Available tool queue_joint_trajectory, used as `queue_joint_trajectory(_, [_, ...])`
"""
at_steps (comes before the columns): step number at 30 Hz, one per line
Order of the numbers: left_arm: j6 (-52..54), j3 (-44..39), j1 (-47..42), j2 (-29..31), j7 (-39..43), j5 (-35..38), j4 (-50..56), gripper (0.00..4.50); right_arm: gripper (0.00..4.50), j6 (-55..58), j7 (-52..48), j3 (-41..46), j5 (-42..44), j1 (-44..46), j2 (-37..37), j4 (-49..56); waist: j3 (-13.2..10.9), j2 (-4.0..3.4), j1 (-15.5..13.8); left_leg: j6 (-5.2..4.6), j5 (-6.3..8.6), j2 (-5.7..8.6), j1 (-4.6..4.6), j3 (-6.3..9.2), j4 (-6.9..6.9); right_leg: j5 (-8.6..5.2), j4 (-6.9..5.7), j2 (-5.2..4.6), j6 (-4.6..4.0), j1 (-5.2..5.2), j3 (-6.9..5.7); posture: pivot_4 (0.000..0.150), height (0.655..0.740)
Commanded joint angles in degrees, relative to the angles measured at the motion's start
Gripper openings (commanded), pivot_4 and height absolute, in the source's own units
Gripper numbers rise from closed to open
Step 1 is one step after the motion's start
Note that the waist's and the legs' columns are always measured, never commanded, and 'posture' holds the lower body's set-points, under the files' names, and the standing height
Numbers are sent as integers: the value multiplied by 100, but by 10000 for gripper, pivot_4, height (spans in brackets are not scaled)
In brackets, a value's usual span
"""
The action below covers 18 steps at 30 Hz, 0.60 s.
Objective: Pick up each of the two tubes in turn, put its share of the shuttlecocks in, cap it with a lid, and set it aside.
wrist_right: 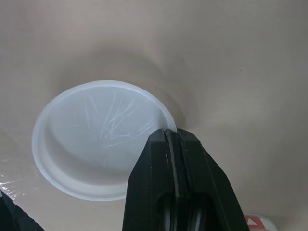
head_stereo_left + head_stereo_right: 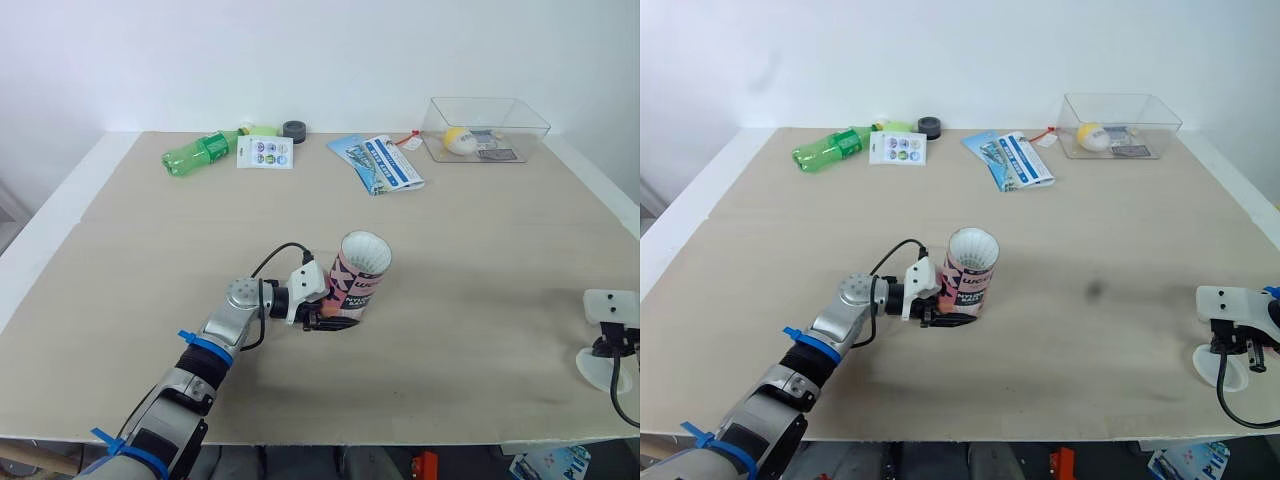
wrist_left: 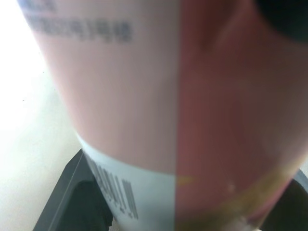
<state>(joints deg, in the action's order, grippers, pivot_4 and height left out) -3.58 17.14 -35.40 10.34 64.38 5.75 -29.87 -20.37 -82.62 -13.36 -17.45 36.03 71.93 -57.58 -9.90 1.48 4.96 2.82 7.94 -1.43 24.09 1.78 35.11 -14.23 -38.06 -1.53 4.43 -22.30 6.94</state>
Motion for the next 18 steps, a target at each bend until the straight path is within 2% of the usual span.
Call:
queue_joint_trajectory(1, [9, -67, -30, 0, -53, 11, -63, 27784, 589, -5, -217, 152, 302, -34, -121, 331, 1, -2, 18, 0, 0, 0, 0, 0, 0, 0, 0, 0, 0, -1, 1, 1500, 7400])
queue_joint_trajectory(5, [-42, -131, -96, -30, -88, 26, -164, 27784, 589, 259, -504, 445, 894, -37, -292, 1095, 0, -3, 61, 0, 0, -2, -2, 0, -2, 0, -1, 2, 0, -1, 1, 1500, 7400])
queue_joint_trajectory(12, [73, -305, -113, -136, -184, 151, -219, 27784, 589, 1047, -684, 886, 1962, -136, -464, 3287, -3, -36, 63, 0, 0, 6, 11, 4, -13, -6, 0, 1, 14, -9, 7, 1500, 7400])
queue_joint_trajectory(18, [66, -237, 217, -248, -337, 127, 22, 27784, 589, 1576, -772, 705, 2390, 646, -993, 4285, -3, -45, 53, 1, 0, 8, 13, 9, -39, -19, 0, 3, 18, -21, 6, 1500, 7400])
